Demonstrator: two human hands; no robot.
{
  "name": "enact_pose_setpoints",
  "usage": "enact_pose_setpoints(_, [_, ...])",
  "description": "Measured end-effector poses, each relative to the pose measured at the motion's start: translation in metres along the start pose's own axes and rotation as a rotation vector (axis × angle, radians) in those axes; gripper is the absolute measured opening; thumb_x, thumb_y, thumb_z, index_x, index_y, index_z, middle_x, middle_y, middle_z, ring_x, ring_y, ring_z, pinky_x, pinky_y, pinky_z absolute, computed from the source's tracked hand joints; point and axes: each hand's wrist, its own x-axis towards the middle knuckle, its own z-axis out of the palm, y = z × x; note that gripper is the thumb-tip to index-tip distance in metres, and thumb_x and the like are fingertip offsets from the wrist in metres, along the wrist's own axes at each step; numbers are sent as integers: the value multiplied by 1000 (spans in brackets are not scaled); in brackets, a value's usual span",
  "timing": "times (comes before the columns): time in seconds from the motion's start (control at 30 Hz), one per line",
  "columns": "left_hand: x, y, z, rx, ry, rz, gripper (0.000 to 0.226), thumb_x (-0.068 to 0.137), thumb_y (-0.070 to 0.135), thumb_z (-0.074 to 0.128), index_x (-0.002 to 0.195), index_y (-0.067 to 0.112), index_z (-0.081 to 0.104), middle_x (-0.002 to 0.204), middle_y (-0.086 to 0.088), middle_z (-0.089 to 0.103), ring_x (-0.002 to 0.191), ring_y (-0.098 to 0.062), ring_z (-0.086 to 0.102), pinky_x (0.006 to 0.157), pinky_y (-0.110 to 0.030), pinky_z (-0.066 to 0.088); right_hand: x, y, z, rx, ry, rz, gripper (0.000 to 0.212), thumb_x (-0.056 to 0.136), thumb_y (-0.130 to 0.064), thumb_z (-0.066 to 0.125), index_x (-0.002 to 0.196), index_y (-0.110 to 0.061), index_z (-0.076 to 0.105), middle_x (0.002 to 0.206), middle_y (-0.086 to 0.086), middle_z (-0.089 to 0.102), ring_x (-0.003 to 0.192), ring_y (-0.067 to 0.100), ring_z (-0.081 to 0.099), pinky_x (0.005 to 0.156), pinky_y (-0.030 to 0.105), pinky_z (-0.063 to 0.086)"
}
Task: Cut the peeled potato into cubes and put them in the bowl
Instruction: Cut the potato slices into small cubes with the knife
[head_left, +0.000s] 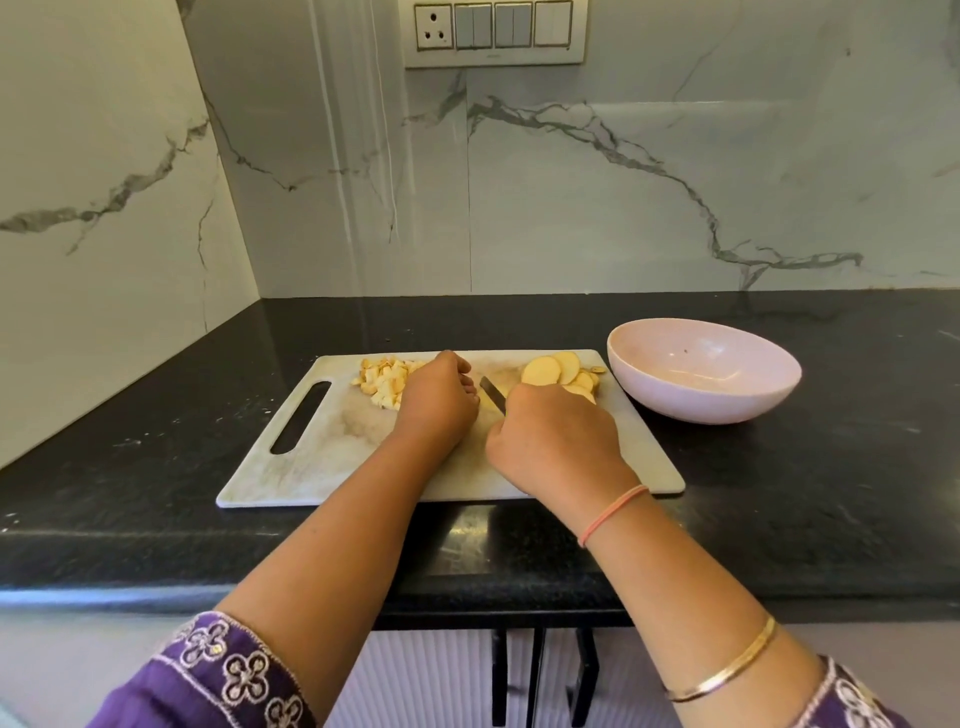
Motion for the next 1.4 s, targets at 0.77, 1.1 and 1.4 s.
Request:
enact_pose_setpoints(0.77, [-22, 20, 3, 80, -16, 43, 62, 83, 36, 64, 135, 15, 38, 119, -5, 58, 102, -21, 57, 77, -27, 44, -36, 28, -29, 85, 84, 72, 31, 92, -25, 40, 62, -19, 34, 63, -2, 41, 57, 16, 38, 47, 26, 24])
enact_pose_setpoints(1.1, [-14, 22, 4, 106, -100, 98, 76, 82, 21, 67, 143, 19, 23, 123, -4, 57, 98, -16, 56, 78, -24, 45, -25, 38, -24, 133, 54, 83, 25, 92, -28, 43, 69, -18, 45, 63, -2, 44, 60, 16, 43, 49, 25, 29])
enact_pose_setpoints(1.4, [-21, 16, -10, 150, -167, 155, 59, 86, 24, 64, 139, 22, 39, 133, 1, 53, 116, -16, 52, 85, -21, 40, -19, 41, -9, 163, 17, 105, 30, 92, -27, 43, 64, -18, 42, 63, -2, 45, 63, 19, 46, 48, 26, 27])
